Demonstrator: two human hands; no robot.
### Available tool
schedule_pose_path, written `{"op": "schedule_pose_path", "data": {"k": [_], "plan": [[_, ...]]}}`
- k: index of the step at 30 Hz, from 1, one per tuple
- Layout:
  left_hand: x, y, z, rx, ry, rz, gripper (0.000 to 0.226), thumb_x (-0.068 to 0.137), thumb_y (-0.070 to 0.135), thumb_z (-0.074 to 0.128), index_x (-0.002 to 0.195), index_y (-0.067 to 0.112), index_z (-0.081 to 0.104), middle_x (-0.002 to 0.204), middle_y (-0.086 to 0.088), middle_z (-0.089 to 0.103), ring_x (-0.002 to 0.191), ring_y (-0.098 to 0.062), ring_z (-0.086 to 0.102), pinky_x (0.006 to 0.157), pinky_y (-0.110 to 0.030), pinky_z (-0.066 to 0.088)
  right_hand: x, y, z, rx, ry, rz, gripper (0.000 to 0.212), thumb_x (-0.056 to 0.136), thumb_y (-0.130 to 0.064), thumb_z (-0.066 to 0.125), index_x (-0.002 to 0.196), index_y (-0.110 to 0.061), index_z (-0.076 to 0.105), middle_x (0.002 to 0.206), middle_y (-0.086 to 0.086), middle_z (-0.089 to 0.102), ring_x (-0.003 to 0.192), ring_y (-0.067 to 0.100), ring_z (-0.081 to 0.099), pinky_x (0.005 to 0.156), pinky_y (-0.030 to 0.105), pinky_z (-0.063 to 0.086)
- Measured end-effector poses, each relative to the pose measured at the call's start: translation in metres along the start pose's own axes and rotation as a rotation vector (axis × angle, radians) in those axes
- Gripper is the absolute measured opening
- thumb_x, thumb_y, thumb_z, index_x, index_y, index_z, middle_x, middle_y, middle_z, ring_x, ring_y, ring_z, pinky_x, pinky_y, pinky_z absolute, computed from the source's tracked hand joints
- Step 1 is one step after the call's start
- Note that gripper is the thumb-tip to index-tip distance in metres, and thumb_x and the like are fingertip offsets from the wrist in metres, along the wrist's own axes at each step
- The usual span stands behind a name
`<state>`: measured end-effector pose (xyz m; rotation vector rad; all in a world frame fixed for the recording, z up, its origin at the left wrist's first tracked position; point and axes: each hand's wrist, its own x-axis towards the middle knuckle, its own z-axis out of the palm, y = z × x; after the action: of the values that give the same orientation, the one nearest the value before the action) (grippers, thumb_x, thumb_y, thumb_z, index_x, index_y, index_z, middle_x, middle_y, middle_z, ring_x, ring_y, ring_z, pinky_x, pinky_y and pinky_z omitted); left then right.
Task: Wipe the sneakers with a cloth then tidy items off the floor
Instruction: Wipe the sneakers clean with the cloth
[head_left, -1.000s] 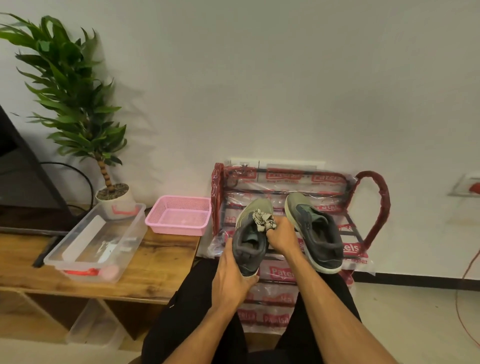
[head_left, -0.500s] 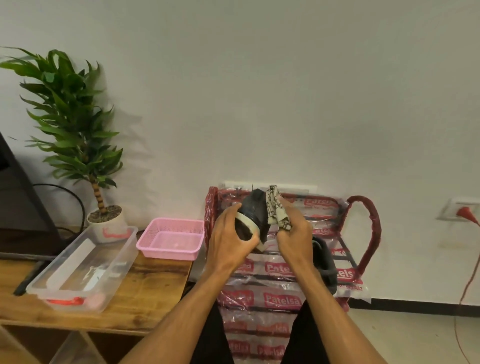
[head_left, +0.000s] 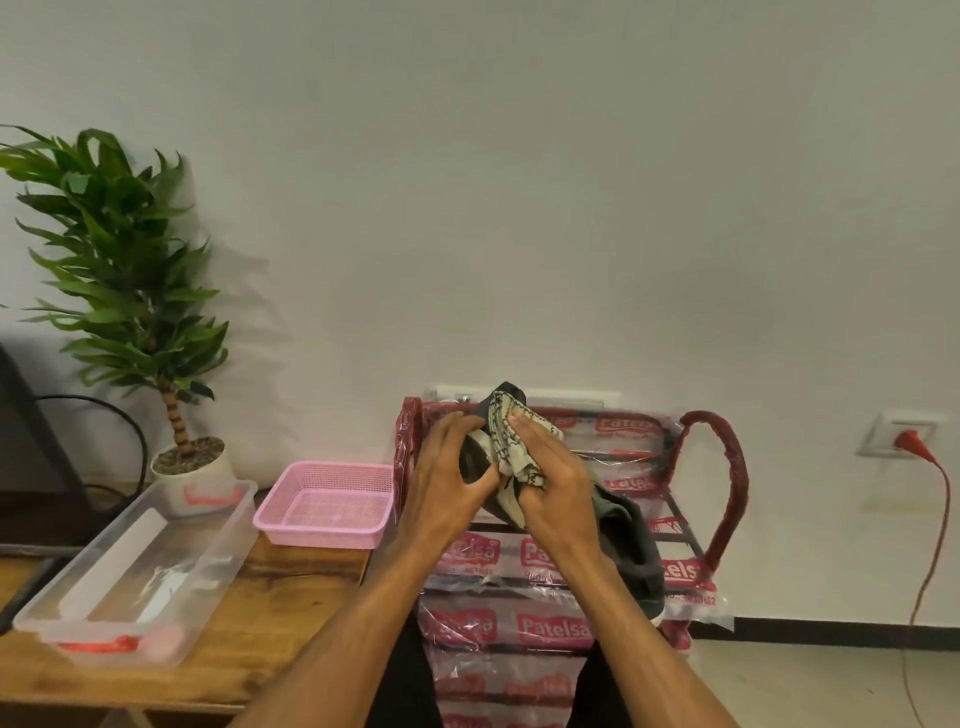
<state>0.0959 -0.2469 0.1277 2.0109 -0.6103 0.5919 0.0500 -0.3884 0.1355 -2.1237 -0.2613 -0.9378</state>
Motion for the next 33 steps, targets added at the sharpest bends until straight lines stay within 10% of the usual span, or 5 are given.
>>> {"op": "schedule_pose_path", "data": {"k": [18,28,33], "plan": [[-0.009,-0.032,0.032,0.131,0.088,-0.053,0.037,0.089,0.041,0.06,0.125,0.034,0.054,0.147,-0.006,0.037,0.132,-0.025,0.04,0.098,-0.046,0.048,0.014,0.013,0.016,0.22,-0.036,0.37,0.046,0.079,-0.011,0.059,0.121,-0.028,0.067,0.109,-0.009,0.072,0.101,0.011,0.067,0.085,0.041,0.057],[0.01,-0.009,0.013,0.129,0.114,0.108,0.034,0.081,0.037,0.065,0.114,0.035,0.057,0.138,-0.003,0.049,0.126,-0.02,0.047,0.097,-0.031,0.043,0.014,-0.004,-0.004,0.276,0.069,0.361,0.059,0.08,0.007,0.057,0.111,-0.042,0.066,0.1,-0.018,0.071,0.096,-0.001,0.065,0.079,0.021,0.055],[0.011,0.004,0.006,0.119,0.096,0.164,0.032,0.082,0.044,0.057,0.112,0.036,0.056,0.135,-0.002,0.05,0.124,-0.02,0.049,0.095,-0.036,0.049,0.007,-0.006,-0.011,0.239,0.124,0.314,0.06,0.078,0.009,0.054,0.123,-0.03,0.065,0.111,-0.013,0.069,0.104,0.002,0.062,0.087,0.033,0.057]]}}
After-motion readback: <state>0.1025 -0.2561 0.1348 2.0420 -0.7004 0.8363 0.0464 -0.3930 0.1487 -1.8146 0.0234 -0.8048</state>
